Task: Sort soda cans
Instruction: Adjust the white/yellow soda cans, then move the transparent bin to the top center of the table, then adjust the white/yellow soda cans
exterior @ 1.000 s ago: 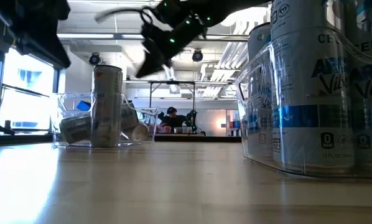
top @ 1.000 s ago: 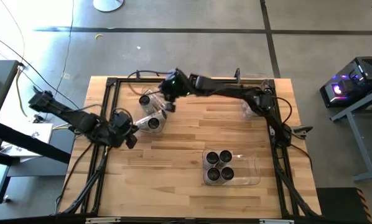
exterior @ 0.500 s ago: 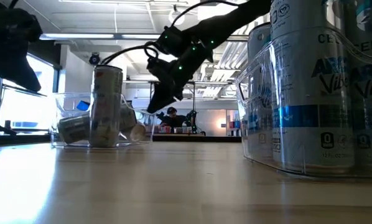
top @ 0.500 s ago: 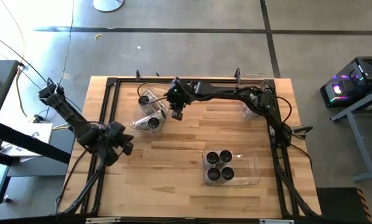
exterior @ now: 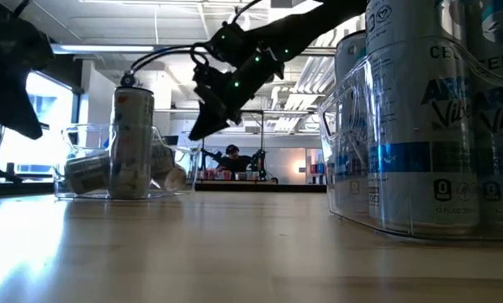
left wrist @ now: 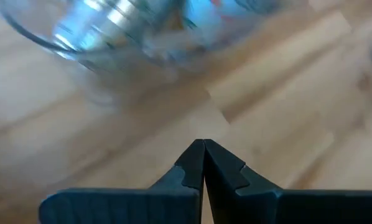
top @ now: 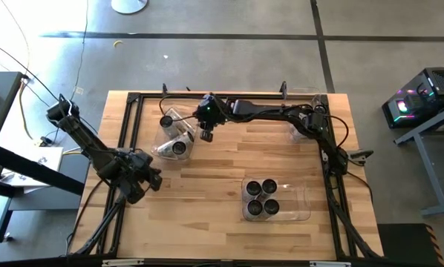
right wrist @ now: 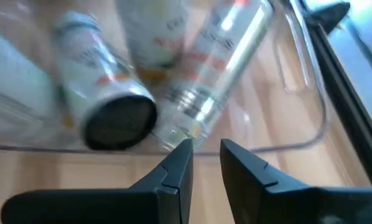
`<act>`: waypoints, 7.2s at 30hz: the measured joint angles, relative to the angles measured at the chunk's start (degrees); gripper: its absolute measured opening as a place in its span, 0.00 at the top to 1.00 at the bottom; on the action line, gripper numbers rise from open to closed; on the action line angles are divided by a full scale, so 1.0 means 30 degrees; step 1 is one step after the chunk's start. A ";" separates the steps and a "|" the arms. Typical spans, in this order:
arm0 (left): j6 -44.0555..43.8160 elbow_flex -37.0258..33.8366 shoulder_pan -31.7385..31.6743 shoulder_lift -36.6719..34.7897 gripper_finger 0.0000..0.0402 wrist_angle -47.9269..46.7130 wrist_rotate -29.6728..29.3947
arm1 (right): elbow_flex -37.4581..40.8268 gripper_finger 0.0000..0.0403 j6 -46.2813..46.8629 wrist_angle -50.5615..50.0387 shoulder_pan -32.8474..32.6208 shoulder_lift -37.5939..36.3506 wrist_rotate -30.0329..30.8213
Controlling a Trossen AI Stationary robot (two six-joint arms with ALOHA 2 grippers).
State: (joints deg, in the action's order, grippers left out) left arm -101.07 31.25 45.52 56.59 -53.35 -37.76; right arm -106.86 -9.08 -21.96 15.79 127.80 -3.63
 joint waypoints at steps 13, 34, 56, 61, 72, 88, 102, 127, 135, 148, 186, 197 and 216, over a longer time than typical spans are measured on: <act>-0.2214 -0.1510 0.2486 0.1680 1.00 0.4307 0.1774 | -0.0148 0.64 -0.8317 -0.0732 -0.1146 -0.0023 -0.2930; -0.5745 -0.3004 0.2941 0.4672 0.71 0.3472 -0.1257 | -0.0009 0.53 -1.3638 0.0233 -0.2417 0.0813 -0.5662; -0.2924 0.0565 0.2941 0.4577 0.71 -0.0154 -0.1603 | -0.0072 0.96 -1.2565 -0.0362 -0.2186 0.1237 -0.6531; -0.3292 0.1516 0.2941 0.4563 0.71 -0.2179 -0.1603 | -0.0053 0.99 -1.3441 -0.2752 -0.2126 0.0594 -0.6604; -0.4234 0.1572 0.2941 0.4541 0.71 -0.3342 -0.1577 | -0.0089 0.99 -1.5571 -0.7731 -0.2306 0.0193 -0.8223; -0.4437 0.1565 0.2758 0.4541 0.71 -0.3305 -0.2171 | -0.0467 0.76 -1.4606 -0.9705 -0.2586 -0.0211 -0.5040; -0.5250 0.0923 0.0567 0.4541 0.71 -0.3290 -0.3740 | -0.3754 0.67 -1.2013 -1.5817 -0.1605 -0.0944 -0.4083; 0.8316 -0.1307 -0.5783 0.2630 0.91 0.5991 -0.3295 | 1.5591 0.98 -0.1126 0.6206 -0.1695 -1.2378 -0.3279; 0.8294 0.0004 -0.8111 -0.0247 1.00 0.0830 -0.2481 | 1.3983 1.00 -0.0526 0.5972 -0.2031 -1.0520 -0.1459; 1.7740 -0.3105 -1.3904 -0.1120 1.00 0.9565 0.0905 | 1.3768 1.00 0.0266 0.5525 -0.1964 -0.9599 -0.1457; 1.8911 -0.3314 -0.9964 0.2792 1.00 1.5949 -0.0080 | 1.3783 1.00 0.0437 0.3938 -0.1779 -0.8474 -0.0526; 1.8531 -0.3353 -0.9991 0.5380 1.00 1.8194 -0.0838 | 1.3739 1.00 0.0387 0.7797 -0.1866 -0.8550 -0.1372; 1.9856 -0.3161 -0.9858 0.5445 1.00 1.9728 -0.0282 | 1.3753 1.00 0.0161 1.1395 -0.2106 -0.8440 -0.3584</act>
State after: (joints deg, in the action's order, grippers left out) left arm -41.50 21.77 15.95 72.93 5.83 -38.60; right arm -65.60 -8.60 12.23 9.47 102.48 -14.39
